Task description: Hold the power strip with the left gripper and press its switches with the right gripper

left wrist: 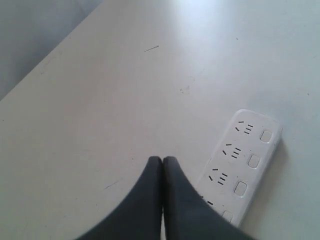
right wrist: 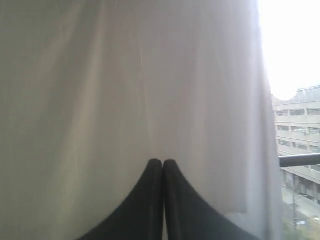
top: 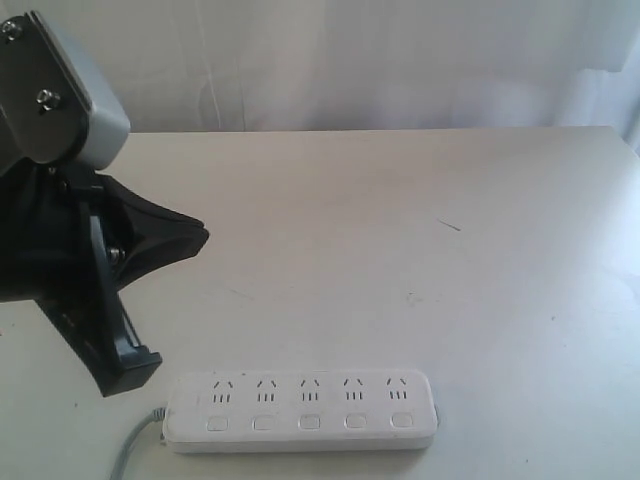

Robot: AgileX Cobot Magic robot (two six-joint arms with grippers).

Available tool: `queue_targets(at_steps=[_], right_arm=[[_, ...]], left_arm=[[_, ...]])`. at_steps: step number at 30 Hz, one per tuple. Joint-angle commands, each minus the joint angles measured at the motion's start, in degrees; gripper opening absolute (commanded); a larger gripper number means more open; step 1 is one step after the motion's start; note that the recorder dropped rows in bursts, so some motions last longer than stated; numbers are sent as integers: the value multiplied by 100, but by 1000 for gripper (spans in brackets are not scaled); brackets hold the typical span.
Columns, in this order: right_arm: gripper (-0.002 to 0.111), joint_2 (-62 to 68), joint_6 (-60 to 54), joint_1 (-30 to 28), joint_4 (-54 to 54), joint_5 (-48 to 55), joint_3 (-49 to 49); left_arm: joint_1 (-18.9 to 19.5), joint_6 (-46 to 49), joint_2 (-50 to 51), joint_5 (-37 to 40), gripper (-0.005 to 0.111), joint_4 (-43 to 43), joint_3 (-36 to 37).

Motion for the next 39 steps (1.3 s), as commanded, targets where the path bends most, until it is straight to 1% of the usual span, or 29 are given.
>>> queue_targets(at_steps=[1, 3, 13, 17, 21, 25, 27, 28, 29, 33, 36, 39], right_arm=[[0, -77, -81, -105, -257, 584, 428], [0, -175, -81, -158, -257, 707, 652], [0, -175, -247, -177, -269, 672, 1931], [0, -175, -247, -177, -293, 520, 1939], [0, -175, -211, -177, -358, 481, 1939], [0, -175, -210, -177, -371, 499, 1939], [0, -175, -210, -177, -371, 499, 1939], [0, -175, -210, -177, -371, 499, 1939], [0, -175, -210, -177, -371, 499, 1939], [0, -175, -210, -177, -371, 499, 1939], [0, -175, -210, -177, -370, 445, 1939], [0, -175, -210, -177, -370, 456, 1939]], left_arm=[[-23, 2, -36, 74, 0, -77, 25], [-23, 2, -36, 88, 0, -77, 25], [-23, 2, -36, 87, 0, -77, 25], [-23, 131, -36, 243, 0, -49, 52], [-23, 131, -36, 144, 0, -49, 358], [-23, 50, -36, -401, 0, -49, 825], [-23, -359, -36, -1064, 0, -64, 1064], [-23, -660, -36, -1519, 0, -64, 1152], [-23, -765, -36, -1589, 0, -64, 1162], [1, -776, -172, -1286, 0, -64, 1248], [323, -817, -595, -1794, 0, -52, 1581], [939, -1192, -1078, -2281, 0, -67, 2030]])
